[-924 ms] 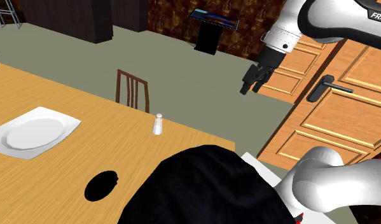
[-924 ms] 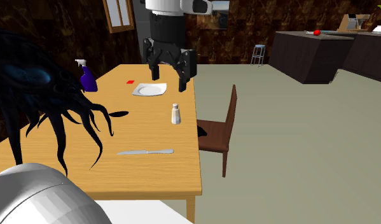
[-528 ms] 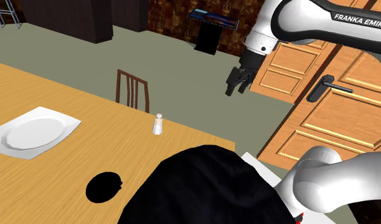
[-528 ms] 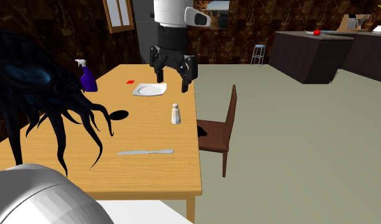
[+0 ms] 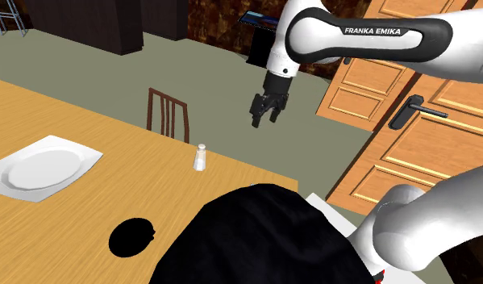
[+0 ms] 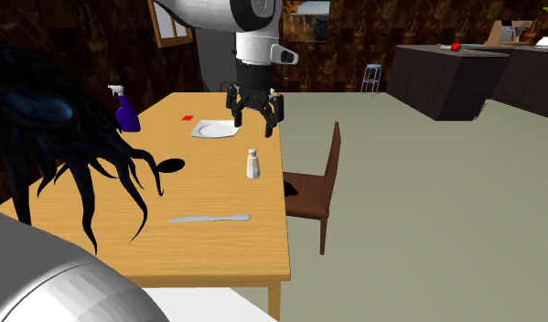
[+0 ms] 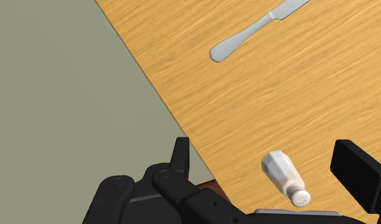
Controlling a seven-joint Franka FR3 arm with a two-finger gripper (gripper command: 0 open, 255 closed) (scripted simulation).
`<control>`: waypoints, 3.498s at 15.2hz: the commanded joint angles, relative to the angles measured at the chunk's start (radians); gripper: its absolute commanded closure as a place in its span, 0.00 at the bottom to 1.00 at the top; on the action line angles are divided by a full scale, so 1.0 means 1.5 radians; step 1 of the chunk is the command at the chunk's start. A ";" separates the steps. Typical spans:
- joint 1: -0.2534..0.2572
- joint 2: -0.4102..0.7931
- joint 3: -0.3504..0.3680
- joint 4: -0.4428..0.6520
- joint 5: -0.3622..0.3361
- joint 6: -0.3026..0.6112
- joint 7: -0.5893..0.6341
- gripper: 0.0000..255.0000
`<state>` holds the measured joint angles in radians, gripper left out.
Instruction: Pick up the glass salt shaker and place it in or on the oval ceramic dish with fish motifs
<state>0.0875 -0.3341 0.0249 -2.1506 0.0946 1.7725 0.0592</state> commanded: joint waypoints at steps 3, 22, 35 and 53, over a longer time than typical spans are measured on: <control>0.011 0.108 0.017 0.063 -0.005 0.023 0.009 0.00; 0.077 0.551 0.060 0.415 -0.063 0.023 0.054 0.00; 0.077 0.554 0.060 0.379 -0.063 0.063 0.054 0.00; 0.076 0.529 0.061 0.415 -0.061 0.003 0.055 1.00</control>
<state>0.2025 0.4656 0.1169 -1.5322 0.0029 1.7865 0.1429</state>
